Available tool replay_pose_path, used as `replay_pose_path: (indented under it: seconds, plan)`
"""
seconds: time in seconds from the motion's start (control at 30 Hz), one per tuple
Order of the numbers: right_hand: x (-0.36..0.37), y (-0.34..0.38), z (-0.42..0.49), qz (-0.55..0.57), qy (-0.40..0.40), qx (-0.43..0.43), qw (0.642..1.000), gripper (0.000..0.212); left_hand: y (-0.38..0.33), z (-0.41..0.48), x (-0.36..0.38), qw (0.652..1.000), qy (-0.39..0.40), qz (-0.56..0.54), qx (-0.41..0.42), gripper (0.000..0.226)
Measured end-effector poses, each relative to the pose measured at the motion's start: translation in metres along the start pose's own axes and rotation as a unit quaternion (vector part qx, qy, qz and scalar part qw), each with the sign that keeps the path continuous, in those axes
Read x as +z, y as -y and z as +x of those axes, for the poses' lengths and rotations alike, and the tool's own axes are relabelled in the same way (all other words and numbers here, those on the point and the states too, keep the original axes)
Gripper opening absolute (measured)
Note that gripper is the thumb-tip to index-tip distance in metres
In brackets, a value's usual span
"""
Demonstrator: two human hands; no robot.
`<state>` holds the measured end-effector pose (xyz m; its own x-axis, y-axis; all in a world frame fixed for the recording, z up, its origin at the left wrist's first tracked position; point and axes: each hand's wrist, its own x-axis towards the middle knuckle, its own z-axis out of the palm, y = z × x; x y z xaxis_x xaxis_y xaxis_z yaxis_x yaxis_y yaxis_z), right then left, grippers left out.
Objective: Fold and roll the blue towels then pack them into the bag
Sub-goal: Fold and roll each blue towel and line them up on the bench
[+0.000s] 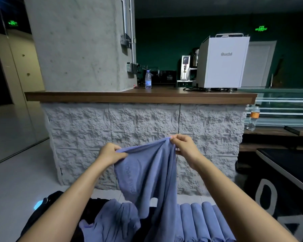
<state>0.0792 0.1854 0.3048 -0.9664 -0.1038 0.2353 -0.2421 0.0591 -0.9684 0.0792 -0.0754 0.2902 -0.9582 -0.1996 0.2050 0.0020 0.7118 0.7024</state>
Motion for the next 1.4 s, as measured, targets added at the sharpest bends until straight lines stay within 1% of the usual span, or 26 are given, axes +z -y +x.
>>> replay_pose_path:
  seconds: [0.03, 0.07, 0.13, 0.17, 0.23, 0.27, 0.33, 0.37, 0.4, 0.47, 0.53, 0.63, 0.7, 0.77, 0.87, 0.9, 0.93, 1.0, 1.07, 1.13, 1.2, 1.27, 1.33, 1.4]
  plan:
    - [-0.004, -0.001, -0.002, -0.013, 0.007, 0.007, 1.0, 0.024, 0.004, 0.001, -0.007, 0.999, -0.002, -0.037, -0.009, 0.026]
    - [-0.006, -0.002, -0.004, -0.027, 0.025, 0.015, 0.999, 0.024, 0.007, 0.001, -0.012, 0.994, -0.003, -0.109, -0.025, 0.023]
    - [-0.007, -0.004, -0.01, -0.035, 0.083, 0.027, 0.996, 0.018, -0.001, -0.005, -0.017, 0.96, -0.004, -0.272, -0.065, 0.017]
    - [-0.004, -0.003, -0.013, -0.022, 0.109, 0.027, 0.993, 0.017, -0.011, -0.009, -0.017, 0.944, -0.002, -0.323, -0.071, 0.013]
    - [0.008, 0.0, -0.017, 0.014, 0.134, 0.006, 0.991, 0.012, -0.036, -0.019, -0.014, 0.929, 0.026, -0.363, -0.063, 0.009]
    - [0.016, 0.003, -0.018, 0.02, 0.131, -0.017, 0.991, 0.011, -0.048, -0.026, -0.01, 0.925, 0.06, -0.372, -0.052, 0.01]
    - [0.028, 0.006, -0.016, 0.019, 0.109, -0.059, 0.992, 0.012, -0.067, -0.039, -0.002, 0.92, 0.146, -0.363, -0.03, 0.009]
    - [0.03, 0.006, -0.014, 0.025, 0.098, -0.074, 0.992, 0.013, -0.072, -0.044, 0.003, 0.921, 0.177, -0.346, -0.015, 0.009]
    - [0.032, 0.008, -0.014, 0.036, 0.089, -0.084, 0.992, 0.014, -0.073, -0.046, 0.008, 0.929, 0.183, -0.322, 0.009, 0.013]
    - [0.03, 0.01, -0.015, 0.059, 0.077, -0.094, 0.991, 0.013, -0.073, -0.044, 0.016, 0.947, 0.128, -0.29, 0.058, 0.01]
    - [0.027, 0.009, -0.018, 0.062, 0.069, -0.097, 0.991, 0.014, -0.072, -0.043, 0.02, 0.952, 0.07, -0.288, 0.079, 0.01]
    - [0.021, -0.002, -0.019, 0.016, 0.038, -0.083, 0.996, 0.019, -0.077, -0.04, 0.025, 0.95, 0.027, -0.3, 0.081, 0.02]
    - [0.019, -0.014, -0.02, -0.028, 0.022, -0.058, 0.998, 0.021, -0.081, -0.04, 0.027, 0.949, 0.004, -0.305, 0.079, 0.022]
    - [0.018, -0.027, -0.021, -0.063, 0.013, -0.033, 0.997, 0.02, -0.084, -0.038, 0.025, 0.946, -0.011, -0.314, 0.079, 0.031]
    - [0.016, -0.052, -0.023, -0.101, -0.005, 0.004, 0.995, 0.021, -0.086, -0.034, 0.016, 0.942, -0.032, -0.326, 0.078, 0.057]
    - [0.014, -0.061, -0.024, -0.103, -0.015, 0.017, 0.994, 0.022, -0.086, -0.034, 0.011, 0.94, -0.041, -0.331, 0.074, 0.059]
    - [0.012, -0.069, -0.026, -0.096, -0.026, 0.03, 0.995, 0.022, -0.086, -0.031, 0.007, 0.937, -0.053, -0.338, 0.07, 0.056]
    - [0.004, -0.086, -0.029, -0.079, -0.045, 0.05, 0.995, 0.021, -0.085, -0.027, -0.006, 0.926, -0.084, -0.364, 0.059, 0.039]
    - [-0.009, -0.1, -0.034, -0.087, -0.057, 0.064, 0.992, 0.02, -0.078, -0.02, -0.02, 0.909, -0.116, -0.396, 0.05, 0.024]
    - [-0.021, -0.105, -0.039, -0.082, -0.036, 0.066, 0.994, 0.022, -0.067, -0.014, -0.032, 0.904, -0.149, -0.399, 0.04, 0.012]
    - [-0.028, -0.097, -0.044, -0.046, 0.006, 0.048, 0.998, 0.022, -0.053, -0.007, -0.035, 0.91, -0.165, -0.379, 0.033, 0.012]
    - [-0.026, -0.077, -0.045, -0.019, 0.035, 0.016, 0.999, 0.021, -0.044, -0.006, -0.028, 0.931, -0.126, -0.341, 0.027, 0.015]
    - [-0.015, -0.052, -0.041, -0.013, 0.066, -0.03, 0.997, 0.021, -0.045, -0.013, -0.01, 0.952, -0.045, -0.303, 0.019, 0.016]
    - [-0.001, -0.033, -0.034, -0.011, 0.082, -0.066, 0.994, 0.02, -0.052, -0.025, 0.013, 0.959, 0.022, -0.281, 0.017, 0.013]
